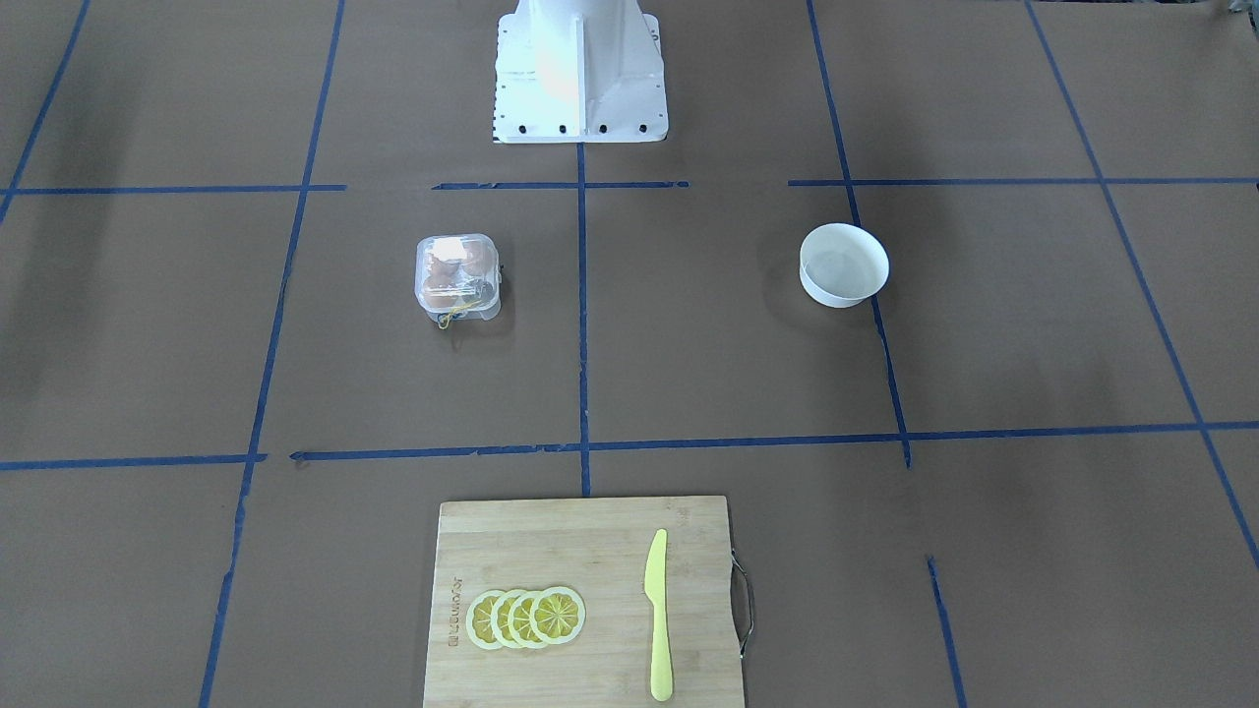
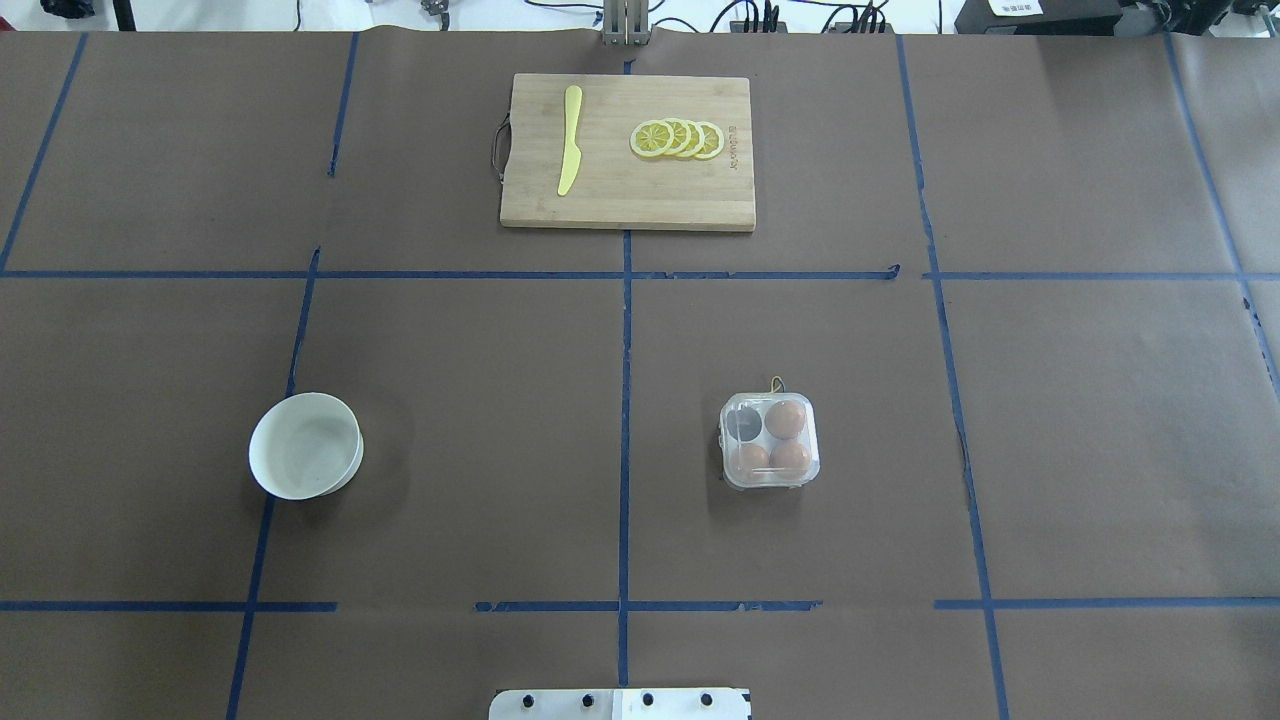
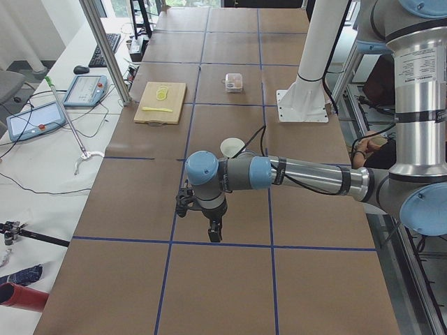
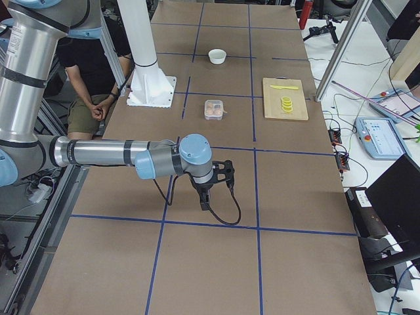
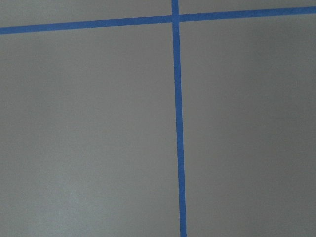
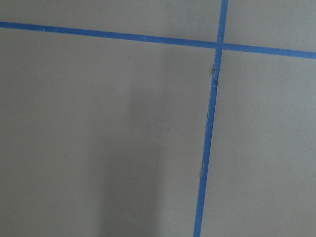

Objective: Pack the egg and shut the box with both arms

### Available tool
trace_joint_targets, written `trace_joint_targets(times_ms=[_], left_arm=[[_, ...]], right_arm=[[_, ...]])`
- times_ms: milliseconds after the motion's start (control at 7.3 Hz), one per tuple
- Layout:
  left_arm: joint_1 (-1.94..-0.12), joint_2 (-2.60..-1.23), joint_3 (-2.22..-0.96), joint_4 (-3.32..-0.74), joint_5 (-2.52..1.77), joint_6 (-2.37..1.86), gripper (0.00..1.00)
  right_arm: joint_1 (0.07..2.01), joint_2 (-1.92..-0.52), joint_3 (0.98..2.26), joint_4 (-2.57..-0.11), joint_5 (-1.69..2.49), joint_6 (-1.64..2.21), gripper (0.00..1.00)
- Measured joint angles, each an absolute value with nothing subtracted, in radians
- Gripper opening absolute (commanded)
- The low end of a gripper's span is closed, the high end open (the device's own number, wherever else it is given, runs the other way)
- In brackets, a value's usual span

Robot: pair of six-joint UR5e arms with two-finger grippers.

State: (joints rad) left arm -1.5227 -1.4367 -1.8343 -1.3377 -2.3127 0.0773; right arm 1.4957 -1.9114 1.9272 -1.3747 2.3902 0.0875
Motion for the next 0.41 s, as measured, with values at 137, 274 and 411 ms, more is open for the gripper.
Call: trace_joint_targets(times_ms=[137,274,411], left_arm=[[-1.522,-1.436,-1.834,-1.338,-2.313,0.060,1.00],[-1.523,-1.436,-1.836,-1.338,-2.314,0.042,1.00],[-1.523,-1.436,-1.839,-1.338,-2.315,0.031,1.00]], right_arm=[[1.496,-1.911,1.928,-1.375,2.391,0.088,1.00],[1.496,-1.911,1.927,-1.375,2.391,0.088,1.00],[1.496,-1.911,1.926,-1.376,2.391,0.089,1.00]])
